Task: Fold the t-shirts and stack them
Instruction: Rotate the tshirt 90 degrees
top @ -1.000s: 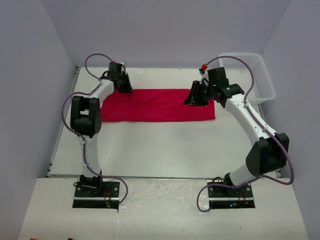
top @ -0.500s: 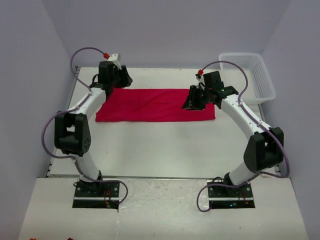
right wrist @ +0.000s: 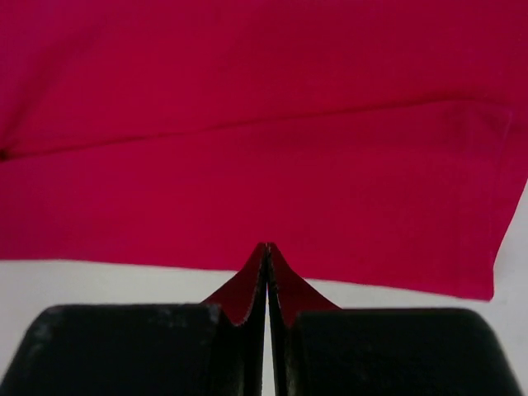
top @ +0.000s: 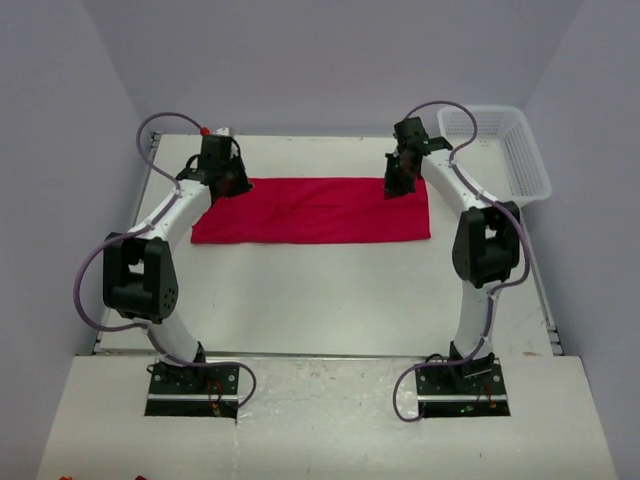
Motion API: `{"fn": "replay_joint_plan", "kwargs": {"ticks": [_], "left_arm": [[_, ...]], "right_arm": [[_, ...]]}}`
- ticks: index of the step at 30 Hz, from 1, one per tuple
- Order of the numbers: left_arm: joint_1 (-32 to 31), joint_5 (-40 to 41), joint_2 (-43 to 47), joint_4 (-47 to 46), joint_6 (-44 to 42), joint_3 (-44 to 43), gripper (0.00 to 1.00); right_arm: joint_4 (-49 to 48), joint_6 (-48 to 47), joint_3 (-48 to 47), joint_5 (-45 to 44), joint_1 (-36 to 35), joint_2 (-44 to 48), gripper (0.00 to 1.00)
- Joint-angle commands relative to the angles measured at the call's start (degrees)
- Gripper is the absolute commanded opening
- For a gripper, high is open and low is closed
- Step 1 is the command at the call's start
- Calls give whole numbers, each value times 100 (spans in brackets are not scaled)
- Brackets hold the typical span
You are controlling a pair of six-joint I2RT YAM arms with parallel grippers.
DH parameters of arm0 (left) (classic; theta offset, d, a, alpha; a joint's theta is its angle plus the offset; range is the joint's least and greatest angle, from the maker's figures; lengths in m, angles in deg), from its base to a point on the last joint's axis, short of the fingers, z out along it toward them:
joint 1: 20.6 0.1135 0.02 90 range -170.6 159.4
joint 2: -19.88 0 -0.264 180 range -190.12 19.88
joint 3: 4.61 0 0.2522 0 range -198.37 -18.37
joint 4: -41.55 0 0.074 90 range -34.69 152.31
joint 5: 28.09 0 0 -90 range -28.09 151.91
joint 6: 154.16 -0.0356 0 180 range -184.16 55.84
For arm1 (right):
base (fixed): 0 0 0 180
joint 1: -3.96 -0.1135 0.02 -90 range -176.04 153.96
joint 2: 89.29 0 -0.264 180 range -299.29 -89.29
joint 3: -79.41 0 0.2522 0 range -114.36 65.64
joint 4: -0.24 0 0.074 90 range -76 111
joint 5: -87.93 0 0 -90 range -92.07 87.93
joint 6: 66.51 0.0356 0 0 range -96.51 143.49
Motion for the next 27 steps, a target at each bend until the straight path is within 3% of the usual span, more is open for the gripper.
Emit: {"fn": "replay_joint_plan", "kwargs": {"ticks": [1, 9, 27], "left_arm": [[-13, 240, -180, 666, 269, -112, 0], [-13, 346, -978, 1105, 93, -875, 0], [83, 197, -2711, 1018, -83, -1905, 0]], "right_arm": [[821, -156, -520, -105, 351, -752, 0], [-145, 177, 384, 835, 342, -561, 0], [-681, 424, 1413, 801, 228, -596, 0]]}}
